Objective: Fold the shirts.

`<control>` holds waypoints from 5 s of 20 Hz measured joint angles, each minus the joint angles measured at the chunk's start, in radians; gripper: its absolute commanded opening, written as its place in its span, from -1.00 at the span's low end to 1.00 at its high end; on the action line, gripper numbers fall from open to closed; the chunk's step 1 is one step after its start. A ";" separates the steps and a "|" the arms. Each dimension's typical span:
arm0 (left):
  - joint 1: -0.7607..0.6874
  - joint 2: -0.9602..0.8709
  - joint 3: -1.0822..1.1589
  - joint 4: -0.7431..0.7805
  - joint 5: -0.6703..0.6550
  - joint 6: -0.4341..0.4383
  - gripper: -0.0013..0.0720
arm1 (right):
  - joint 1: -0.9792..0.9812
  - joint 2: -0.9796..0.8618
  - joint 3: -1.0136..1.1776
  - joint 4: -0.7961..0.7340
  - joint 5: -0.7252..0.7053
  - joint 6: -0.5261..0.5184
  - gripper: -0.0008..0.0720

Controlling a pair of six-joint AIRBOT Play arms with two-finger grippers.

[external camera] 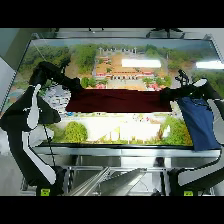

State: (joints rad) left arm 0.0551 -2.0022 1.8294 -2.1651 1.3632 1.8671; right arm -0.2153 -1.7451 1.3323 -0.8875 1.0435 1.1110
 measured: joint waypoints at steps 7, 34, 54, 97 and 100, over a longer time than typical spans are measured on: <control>0.034 -0.017 0.178 -0.001 0.067 -0.058 0.94 | -0.058 -0.013 0.098 -0.142 0.104 0.049 0.83; -0.573 -0.203 0.209 -0.018 -0.199 -0.140 -0.92 | -0.071 0.104 0.390 0.314 0.556 -0.032 -0.92; 0.177 0.890 0.004 -0.237 0.113 -0.074 -0.92 | 0.775 -0.161 0.409 0.412 -0.289 -0.001 0.04; 0.081 0.914 -0.322 -0.237 0.112 -0.008 -0.92 | 0.125 0.237 0.453 -0.105 0.064 0.437 -0.92; 0.081 0.914 -0.322 -0.237 0.116 -0.008 -0.92 | -0.035 0.311 0.456 -0.211 0.117 0.564 -0.92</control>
State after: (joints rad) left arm 0.1364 -1.0885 1.5078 -2.4016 1.4788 1.8595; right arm -0.2501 -1.4338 1.7885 -1.0985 1.1606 1.6752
